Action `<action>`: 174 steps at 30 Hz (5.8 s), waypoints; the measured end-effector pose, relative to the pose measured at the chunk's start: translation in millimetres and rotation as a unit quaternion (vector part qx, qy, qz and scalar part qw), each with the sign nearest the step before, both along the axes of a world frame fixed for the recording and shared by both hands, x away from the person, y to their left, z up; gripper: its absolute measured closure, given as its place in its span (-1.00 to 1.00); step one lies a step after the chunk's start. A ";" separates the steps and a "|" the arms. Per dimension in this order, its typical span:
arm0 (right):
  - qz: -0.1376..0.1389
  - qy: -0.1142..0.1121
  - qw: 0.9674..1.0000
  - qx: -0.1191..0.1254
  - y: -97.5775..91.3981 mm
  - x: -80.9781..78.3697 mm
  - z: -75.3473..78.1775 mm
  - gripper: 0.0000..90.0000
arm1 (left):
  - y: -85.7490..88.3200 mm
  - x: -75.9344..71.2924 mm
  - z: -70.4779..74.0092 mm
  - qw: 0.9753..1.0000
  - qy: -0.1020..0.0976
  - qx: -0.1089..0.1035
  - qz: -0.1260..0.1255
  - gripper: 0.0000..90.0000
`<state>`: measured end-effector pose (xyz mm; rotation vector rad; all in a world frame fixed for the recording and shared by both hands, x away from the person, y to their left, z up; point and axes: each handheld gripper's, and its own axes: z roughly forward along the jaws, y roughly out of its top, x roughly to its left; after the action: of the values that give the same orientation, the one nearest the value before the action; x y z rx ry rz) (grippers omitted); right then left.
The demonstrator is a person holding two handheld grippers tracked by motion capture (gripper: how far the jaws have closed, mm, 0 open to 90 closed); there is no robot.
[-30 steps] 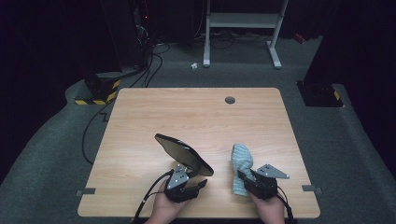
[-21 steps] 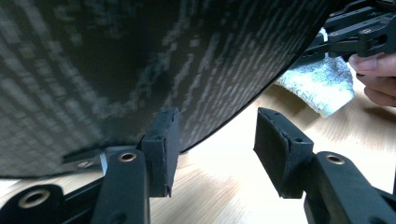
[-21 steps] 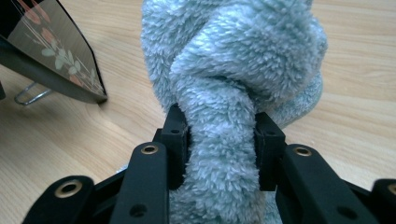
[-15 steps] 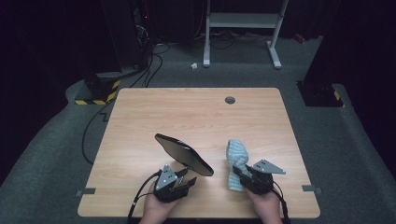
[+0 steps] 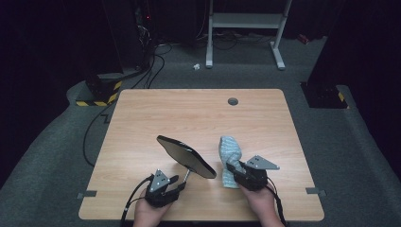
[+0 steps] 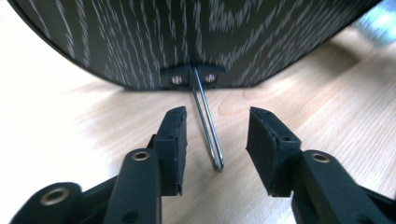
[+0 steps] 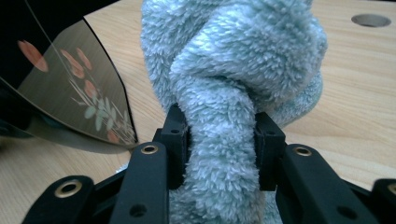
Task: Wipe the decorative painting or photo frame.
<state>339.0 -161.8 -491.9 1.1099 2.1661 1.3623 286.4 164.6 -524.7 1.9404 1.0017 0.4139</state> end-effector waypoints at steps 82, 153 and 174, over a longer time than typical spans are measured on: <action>0.100 -0.120 0.987 0.034 71.7 -47.3 77.1 0.47 | -15.2 26.8 -8.7 0.999 0.038 0.021 0.033 0.97; 0.098 -0.133 0.986 0.027 85.0 -39.1 104.6 0.47 | -15.0 31.5 -8.4 0.998 0.032 0.040 0.035 0.97; 0.082 -0.088 0.993 0.013 54.6 -50.4 55.6 0.47 | -15.5 31.2 -8.5 0.998 0.030 0.042 0.037 0.97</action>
<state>288.6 -107.1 -436.3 0.8003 2.1539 1.5014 317.6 149.1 -533.2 2.0048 1.1144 0.4475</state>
